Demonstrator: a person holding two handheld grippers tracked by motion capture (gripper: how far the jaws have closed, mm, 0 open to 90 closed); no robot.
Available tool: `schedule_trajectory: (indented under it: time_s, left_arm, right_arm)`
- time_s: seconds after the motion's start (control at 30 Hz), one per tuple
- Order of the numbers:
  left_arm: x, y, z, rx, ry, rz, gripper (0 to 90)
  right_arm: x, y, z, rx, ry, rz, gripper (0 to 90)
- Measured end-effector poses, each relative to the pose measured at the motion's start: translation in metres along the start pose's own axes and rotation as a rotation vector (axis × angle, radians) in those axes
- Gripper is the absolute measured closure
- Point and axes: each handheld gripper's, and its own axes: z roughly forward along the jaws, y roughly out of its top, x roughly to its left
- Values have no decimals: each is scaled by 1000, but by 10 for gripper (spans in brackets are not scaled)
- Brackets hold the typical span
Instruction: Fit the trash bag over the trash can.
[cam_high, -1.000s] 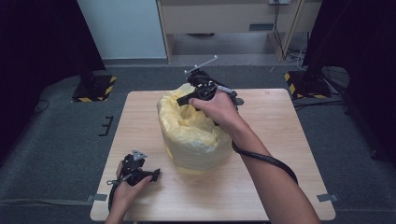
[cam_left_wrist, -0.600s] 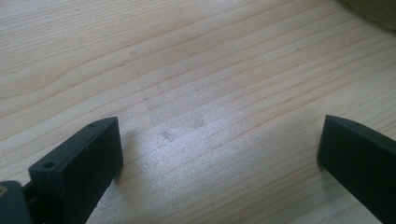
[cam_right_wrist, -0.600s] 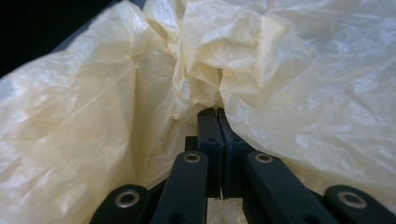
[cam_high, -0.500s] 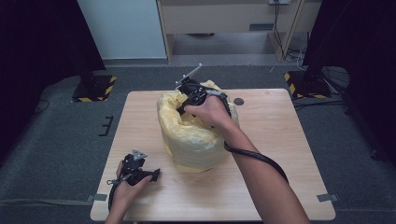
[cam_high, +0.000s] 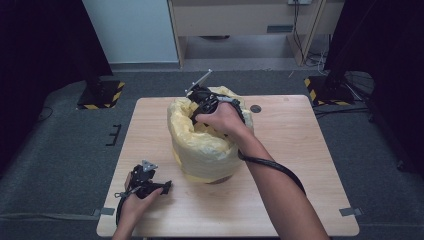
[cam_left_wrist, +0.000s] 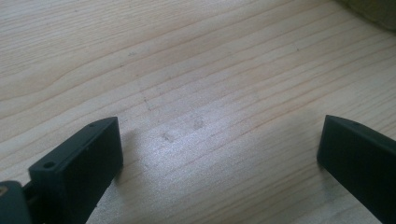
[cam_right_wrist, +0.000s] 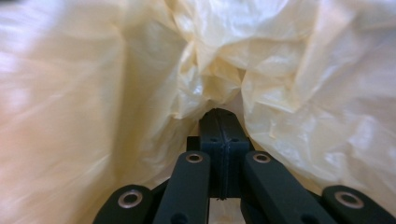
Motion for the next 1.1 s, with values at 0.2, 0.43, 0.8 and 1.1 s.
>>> schedule_trajectory:
  time_s: [0.2,0.43,0.8,1.1]
  left_arm:
    - [0,0,0,0,0,0,0]
    - [0,0,0,-4,2,-2,0]
    - [0,0,1,-4,1,0,0]
    - [0,0,1,-4,0,2,0]
  right_arm:
    - [7,-2,-24,-65,15,-17,900]
    - [30,-6,-23,-41,74,-88,900]
    - [29,-4,10,68,82,-94,900]
    - [22,-4,15,84,73,-70,900]
